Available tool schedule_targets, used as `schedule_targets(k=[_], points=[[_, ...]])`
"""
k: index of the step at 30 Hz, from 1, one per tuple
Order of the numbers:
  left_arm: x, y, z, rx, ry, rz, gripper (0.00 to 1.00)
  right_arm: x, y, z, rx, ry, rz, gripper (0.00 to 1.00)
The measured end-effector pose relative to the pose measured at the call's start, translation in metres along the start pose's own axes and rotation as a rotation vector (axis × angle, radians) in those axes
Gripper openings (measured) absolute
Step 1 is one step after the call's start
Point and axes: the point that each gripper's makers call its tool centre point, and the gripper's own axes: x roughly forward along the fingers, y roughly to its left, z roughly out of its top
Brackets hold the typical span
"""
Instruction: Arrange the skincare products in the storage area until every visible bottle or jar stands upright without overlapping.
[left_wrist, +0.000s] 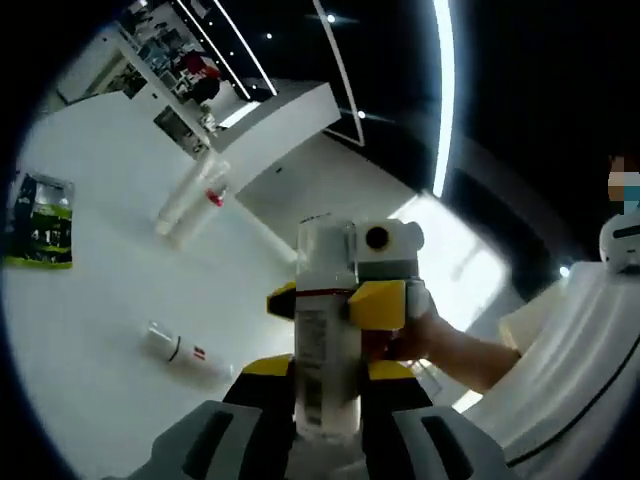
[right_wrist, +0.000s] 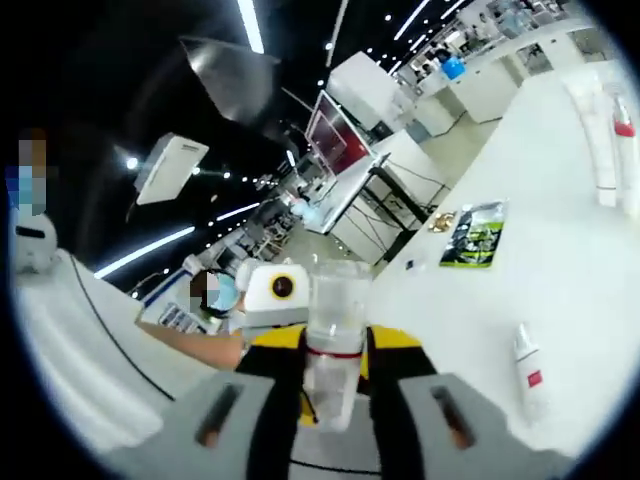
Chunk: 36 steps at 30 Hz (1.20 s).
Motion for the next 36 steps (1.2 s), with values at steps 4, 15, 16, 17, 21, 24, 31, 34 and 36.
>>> schedule_targets(k=[4,15,16,17,21,24,31,34,36], points=[[-0.001,0.020,-0.002,0.028,0.016,0.116,0.25,0.003,-0.014,0.001,-0.036,-0.023,-0.129,0.29],[-0.010,0.050,-0.005,0.246,0.075,0.374,0.25,0.013,-0.026,0.006,-0.071,-0.116,-0.295,0.29],[-0.009,0.049,-0.007,0.264,0.089,0.371,0.25,0.012,-0.027,0.007,-0.072,-0.113,-0.303,0.26],[-0.009,0.048,-0.008,0.278,0.092,0.373,0.25,0.012,-0.027,0.005,-0.067,-0.106,-0.303,0.25],[-0.007,0.045,-0.007,0.278,0.089,0.344,0.25,0.008,-0.022,0.006,-0.124,-0.100,-0.271,0.23],[-0.004,0.037,-0.008,0.255,0.086,0.284,0.25,0.001,-0.017,0.008,-0.157,-0.104,-0.211,0.23],[0.002,0.001,0.005,0.155,-0.013,0.064,0.31,-0.016,0.015,0.013,-0.177,-0.097,0.073,0.23],[0.004,-0.015,0.002,0.139,-0.004,-0.024,0.32,-0.025,0.029,0.014,-0.181,-0.098,0.180,0.23],[0.004,-0.026,0.000,0.102,0.006,-0.096,0.31,-0.030,0.037,0.013,-0.164,-0.089,0.250,0.23]])
